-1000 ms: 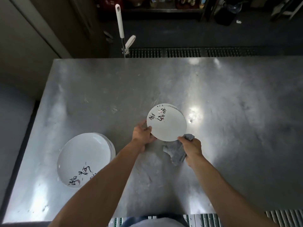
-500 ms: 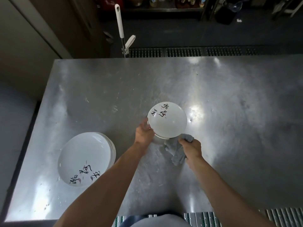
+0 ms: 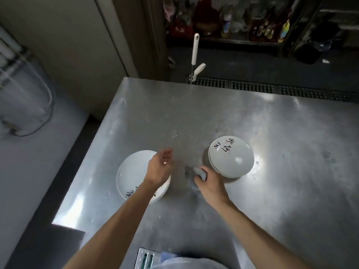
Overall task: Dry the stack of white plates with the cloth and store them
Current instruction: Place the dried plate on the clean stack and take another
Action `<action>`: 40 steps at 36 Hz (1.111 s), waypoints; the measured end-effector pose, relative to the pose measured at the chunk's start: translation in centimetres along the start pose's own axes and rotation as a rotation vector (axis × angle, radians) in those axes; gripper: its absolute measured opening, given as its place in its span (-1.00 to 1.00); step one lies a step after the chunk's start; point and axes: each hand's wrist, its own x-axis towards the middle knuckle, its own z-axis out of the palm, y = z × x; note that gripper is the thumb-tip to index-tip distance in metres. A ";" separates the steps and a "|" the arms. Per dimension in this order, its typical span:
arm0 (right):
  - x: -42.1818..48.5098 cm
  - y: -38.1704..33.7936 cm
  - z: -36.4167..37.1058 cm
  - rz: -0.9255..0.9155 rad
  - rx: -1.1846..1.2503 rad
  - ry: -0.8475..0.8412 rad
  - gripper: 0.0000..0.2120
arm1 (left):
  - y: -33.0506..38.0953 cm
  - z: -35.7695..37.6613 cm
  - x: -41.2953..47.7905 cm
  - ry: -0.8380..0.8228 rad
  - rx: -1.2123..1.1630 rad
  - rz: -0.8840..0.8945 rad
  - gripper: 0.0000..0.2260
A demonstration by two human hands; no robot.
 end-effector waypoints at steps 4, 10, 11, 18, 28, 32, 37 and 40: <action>0.7 -2.0 2.8 -0.003 -0.011 0.042 -0.86 | -3.6 -5.7 -1.8 0.216 0.003 -0.084 -0.68; 0.7 -4.0 6.3 0.016 0.004 -0.011 -0.79 | -7.9 -10.5 -4.4 0.312 0.069 -0.188 -0.60; 0.6 -4.2 6.7 0.015 0.007 -0.019 -0.77 | -8.3 -10.8 -4.9 0.302 0.061 -0.203 -0.60; 0.2 -4.6 7.9 0.011 -0.051 -0.040 -0.68 | -8.8 -10.9 -6.6 0.280 -0.071 -0.232 -0.60; 0.1 -5.3 7.8 0.099 0.007 0.031 -0.70 | -8.8 -10.4 -6.7 0.264 -0.388 -0.309 -0.72; 0.3 -4.7 7.0 0.141 0.100 0.104 -0.76 | -7.9 -10.0 -6.9 0.143 -0.566 -0.281 -0.73; 0.2 -3.4 3.4 0.131 0.147 0.264 -0.80 | -5.3 -7.8 -6.3 -0.019 -0.567 -0.222 -0.76; -0.5 -2.3 0.3 0.165 0.159 0.334 -0.81 | -3.4 -5.3 -6.2 -0.111 -0.547 -0.179 -0.71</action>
